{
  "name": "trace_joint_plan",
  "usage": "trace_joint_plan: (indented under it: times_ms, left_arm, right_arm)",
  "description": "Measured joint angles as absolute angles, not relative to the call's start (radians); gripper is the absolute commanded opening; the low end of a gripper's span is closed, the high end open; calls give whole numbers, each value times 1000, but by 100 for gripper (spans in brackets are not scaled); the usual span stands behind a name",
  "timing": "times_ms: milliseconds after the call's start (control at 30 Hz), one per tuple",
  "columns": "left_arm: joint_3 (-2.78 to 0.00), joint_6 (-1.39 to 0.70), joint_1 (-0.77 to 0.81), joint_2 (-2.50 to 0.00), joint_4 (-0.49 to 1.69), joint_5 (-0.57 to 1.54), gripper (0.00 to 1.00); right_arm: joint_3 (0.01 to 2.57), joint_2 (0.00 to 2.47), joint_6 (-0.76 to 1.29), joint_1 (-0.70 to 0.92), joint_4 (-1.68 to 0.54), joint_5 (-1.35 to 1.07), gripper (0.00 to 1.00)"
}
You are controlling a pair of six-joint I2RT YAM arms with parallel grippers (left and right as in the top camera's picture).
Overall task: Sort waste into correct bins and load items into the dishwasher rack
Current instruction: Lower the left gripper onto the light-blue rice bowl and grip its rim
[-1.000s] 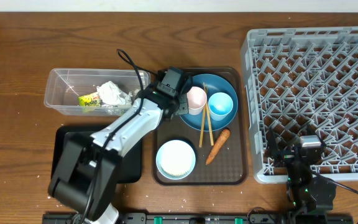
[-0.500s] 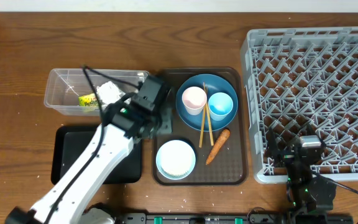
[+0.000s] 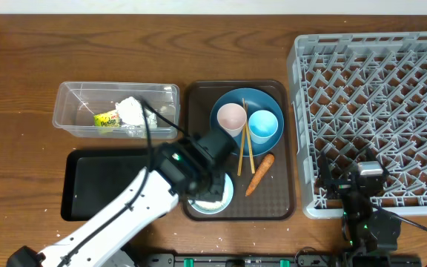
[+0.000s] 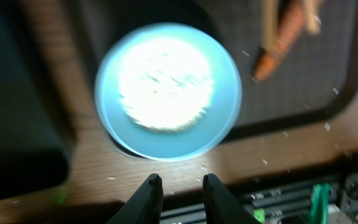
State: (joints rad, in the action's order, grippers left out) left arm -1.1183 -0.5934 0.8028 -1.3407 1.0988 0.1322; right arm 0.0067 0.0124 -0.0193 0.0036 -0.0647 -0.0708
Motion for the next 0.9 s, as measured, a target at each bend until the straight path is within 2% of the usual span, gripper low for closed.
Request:
trace_joint_plan:
  times_ms: [300,900]
  left_arm:
    - [-1118,-690,941,-1341,1098,52,25]
    - [-1118,-733,972,-1425,1053,23,25]
  right_arm:
    - [7,12,-19,4,-65,-71,99]
    - [7,12,-19,4,-65,-71,99]
